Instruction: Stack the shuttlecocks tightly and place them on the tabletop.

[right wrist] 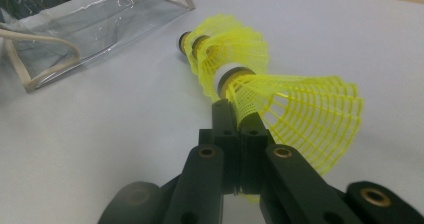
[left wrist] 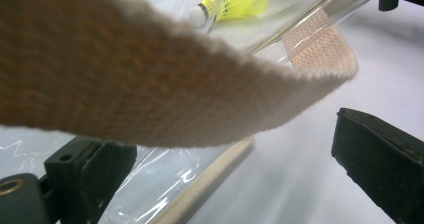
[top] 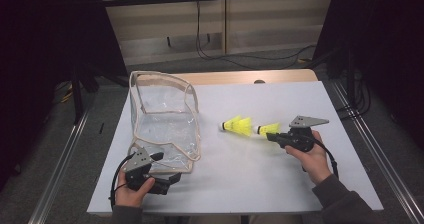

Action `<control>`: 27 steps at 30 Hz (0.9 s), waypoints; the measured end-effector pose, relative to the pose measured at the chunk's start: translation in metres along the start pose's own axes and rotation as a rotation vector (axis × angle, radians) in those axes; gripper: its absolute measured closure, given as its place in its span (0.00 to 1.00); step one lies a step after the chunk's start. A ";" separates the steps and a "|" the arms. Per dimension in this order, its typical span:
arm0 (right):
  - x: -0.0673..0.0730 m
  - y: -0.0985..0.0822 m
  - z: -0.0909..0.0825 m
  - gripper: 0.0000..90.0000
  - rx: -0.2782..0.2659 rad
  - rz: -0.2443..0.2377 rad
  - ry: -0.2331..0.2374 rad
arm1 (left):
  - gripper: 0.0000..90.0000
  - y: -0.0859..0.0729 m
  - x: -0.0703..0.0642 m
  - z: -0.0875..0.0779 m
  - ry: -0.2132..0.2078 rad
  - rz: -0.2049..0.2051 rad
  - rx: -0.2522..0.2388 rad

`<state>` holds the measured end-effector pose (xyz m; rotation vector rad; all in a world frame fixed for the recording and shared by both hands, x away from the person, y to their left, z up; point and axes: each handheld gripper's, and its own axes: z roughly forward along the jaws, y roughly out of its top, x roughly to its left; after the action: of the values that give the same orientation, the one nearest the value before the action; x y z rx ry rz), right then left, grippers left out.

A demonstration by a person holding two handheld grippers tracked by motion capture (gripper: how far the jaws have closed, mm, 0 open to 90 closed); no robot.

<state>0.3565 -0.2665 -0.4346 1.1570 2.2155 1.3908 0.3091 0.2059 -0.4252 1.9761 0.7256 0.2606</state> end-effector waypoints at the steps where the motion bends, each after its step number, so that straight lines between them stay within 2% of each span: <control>1: 0.000 0.000 0.000 0.99 0.003 0.001 0.000 | 0.05 0.000 0.000 0.000 0.000 0.002 0.001; 18: -0.004 0.000 0.006 0.99 0.008 0.008 -0.019 | 0.05 0.000 0.000 0.001 -0.003 0.003 0.003; 27: -0.002 0.001 0.012 0.99 0.015 0.003 -0.013 | 0.05 0.000 0.000 0.000 -0.002 0.002 0.001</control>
<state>0.3656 -0.2606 -0.4397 1.1713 2.2192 1.3663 0.3090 0.2061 -0.4254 1.9772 0.7227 0.2589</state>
